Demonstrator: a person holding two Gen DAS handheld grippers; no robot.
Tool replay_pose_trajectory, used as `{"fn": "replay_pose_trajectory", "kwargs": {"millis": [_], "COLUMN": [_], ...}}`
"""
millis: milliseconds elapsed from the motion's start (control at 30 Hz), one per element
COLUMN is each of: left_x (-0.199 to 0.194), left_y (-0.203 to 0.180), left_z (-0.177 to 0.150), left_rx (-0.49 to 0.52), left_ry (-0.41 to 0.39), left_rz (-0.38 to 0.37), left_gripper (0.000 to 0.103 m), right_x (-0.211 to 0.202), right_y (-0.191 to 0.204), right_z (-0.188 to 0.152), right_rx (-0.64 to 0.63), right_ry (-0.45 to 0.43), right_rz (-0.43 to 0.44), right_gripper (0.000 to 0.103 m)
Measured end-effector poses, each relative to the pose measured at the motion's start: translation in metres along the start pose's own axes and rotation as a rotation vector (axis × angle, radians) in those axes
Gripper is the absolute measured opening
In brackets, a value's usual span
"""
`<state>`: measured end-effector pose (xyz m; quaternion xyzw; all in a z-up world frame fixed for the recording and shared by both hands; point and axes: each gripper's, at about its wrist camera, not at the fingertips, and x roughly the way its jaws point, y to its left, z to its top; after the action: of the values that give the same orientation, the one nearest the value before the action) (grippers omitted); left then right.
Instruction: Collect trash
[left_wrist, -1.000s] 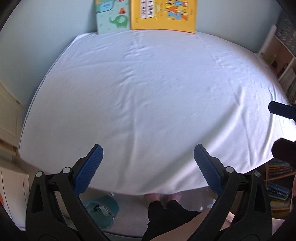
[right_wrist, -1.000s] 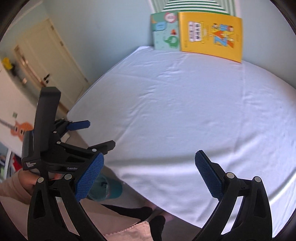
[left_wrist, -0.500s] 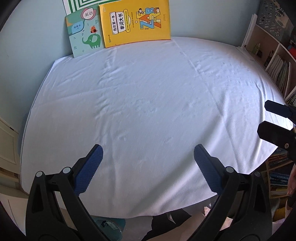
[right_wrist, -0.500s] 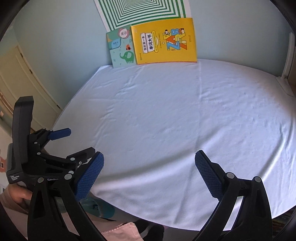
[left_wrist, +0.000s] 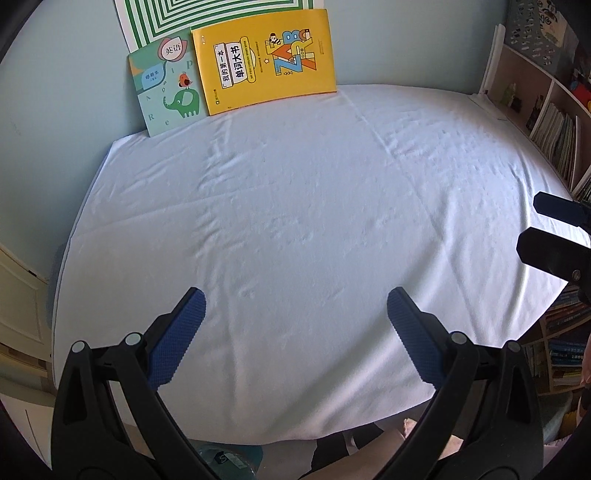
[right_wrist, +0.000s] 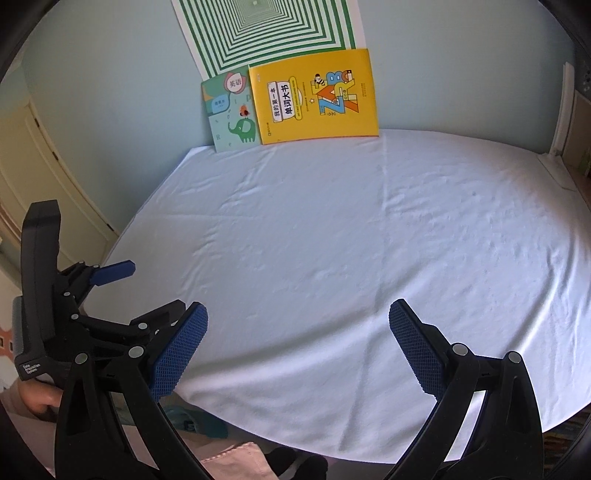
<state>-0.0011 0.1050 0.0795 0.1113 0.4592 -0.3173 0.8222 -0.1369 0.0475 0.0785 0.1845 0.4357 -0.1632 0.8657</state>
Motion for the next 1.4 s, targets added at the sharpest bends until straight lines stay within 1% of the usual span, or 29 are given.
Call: {"fn": "replay_pose_trajectory", "kwargs": {"millis": [167, 367, 667, 1400], "left_x": [-0.0006, -0.0013, -0.0016, -0.0058], "left_y": [-0.0003, -0.0027, -0.0048, -0.0029], "left_z": [0.0008, 0.0031, 0.0028, 0.0011], "left_rx": [-0.007, 0.01, 0.005, 0.017], "left_ry": [0.005, 0.01, 0.021, 0.035], "left_rz": [-0.004, -0.002, -0.019, -0.03], "left_gripper": [0.096, 0.096, 0.096, 0.096], "right_x": [0.0011, 0.0002, -0.002, -0.008], "right_y": [-0.0023, -0.0041, -0.0079, -0.0051], "right_z": [-0.0002, 0.0017, 0.0015, -0.0018], "right_rx": [0.005, 0.009, 0.011, 0.013], "right_ry": [0.001, -0.001, -0.003, -0.013], "right_rz": [0.001, 0.013, 0.011, 0.013], "right_gripper": [0.097, 0.097, 0.097, 0.097]}}
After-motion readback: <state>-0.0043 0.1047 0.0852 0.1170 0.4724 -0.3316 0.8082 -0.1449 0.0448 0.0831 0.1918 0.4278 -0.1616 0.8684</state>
